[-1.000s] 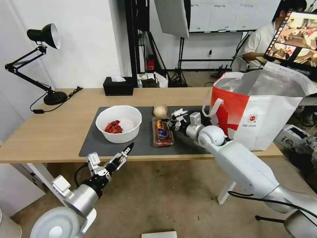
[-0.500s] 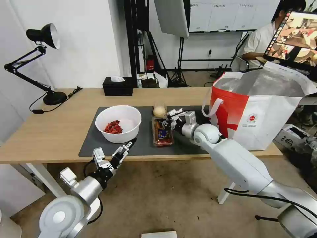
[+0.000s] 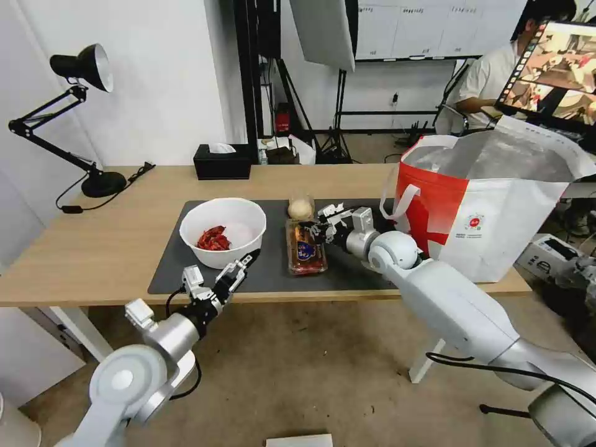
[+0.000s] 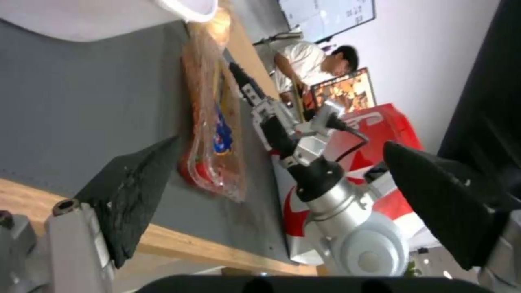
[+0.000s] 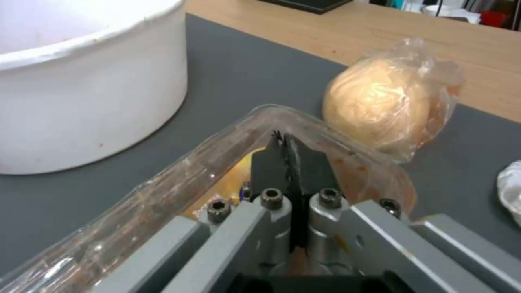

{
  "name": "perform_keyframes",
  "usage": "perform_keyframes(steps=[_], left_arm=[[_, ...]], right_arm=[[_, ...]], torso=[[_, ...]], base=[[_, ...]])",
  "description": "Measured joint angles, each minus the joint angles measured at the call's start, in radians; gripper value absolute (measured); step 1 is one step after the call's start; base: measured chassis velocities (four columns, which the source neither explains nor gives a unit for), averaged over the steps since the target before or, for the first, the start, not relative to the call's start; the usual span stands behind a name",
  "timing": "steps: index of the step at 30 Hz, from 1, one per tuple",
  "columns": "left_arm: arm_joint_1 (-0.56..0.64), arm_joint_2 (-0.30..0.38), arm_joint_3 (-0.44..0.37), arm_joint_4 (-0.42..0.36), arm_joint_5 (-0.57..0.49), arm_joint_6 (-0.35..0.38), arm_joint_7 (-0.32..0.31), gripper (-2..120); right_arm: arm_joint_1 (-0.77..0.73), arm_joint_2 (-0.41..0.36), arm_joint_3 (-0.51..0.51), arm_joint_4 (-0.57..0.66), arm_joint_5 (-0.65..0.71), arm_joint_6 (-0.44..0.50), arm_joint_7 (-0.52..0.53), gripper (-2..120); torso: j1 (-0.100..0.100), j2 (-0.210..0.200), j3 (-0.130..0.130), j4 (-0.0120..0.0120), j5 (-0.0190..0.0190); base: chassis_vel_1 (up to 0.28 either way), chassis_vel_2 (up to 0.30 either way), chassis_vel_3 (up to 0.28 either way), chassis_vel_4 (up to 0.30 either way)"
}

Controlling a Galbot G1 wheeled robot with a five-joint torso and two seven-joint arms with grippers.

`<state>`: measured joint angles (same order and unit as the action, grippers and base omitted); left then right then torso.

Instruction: Pick up the trash from the table and place it into the takeout bag.

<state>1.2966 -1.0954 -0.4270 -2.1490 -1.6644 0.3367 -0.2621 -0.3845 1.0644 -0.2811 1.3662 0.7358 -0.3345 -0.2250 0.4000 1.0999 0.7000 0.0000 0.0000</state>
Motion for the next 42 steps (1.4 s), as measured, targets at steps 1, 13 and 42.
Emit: perform_keyframes(steps=[1,13,42], left_arm=[[-0.02,-0.002,0.014,0.007,0.001,0.005,-0.024,100],[-0.132,-0.038,0.102,0.086,0.009,0.009,-0.093,100],[-0.294,-0.127,0.298,0.223,0.201,-0.173,-0.205,100]], right_arm=[[0.0,-0.001,0.0,0.0,0.001,0.0,0.003,0],[0.001,-0.006,0.001,0.013,0.003,0.0,0.005,0],[-0.017,-0.013,0.024,0.026,0.003,-0.001,0.014,0]], torso=[[0.0,0.0,0.0,0.0,0.0001],[0.0,0.0,0.0,0.0,0.0],[0.0,0.0,0.0,0.0,0.0]], base=[[0.0,0.0,0.0,0.0],[0.0,0.0,0.0,0.0],[0.0,0.0,0.0,0.0]])
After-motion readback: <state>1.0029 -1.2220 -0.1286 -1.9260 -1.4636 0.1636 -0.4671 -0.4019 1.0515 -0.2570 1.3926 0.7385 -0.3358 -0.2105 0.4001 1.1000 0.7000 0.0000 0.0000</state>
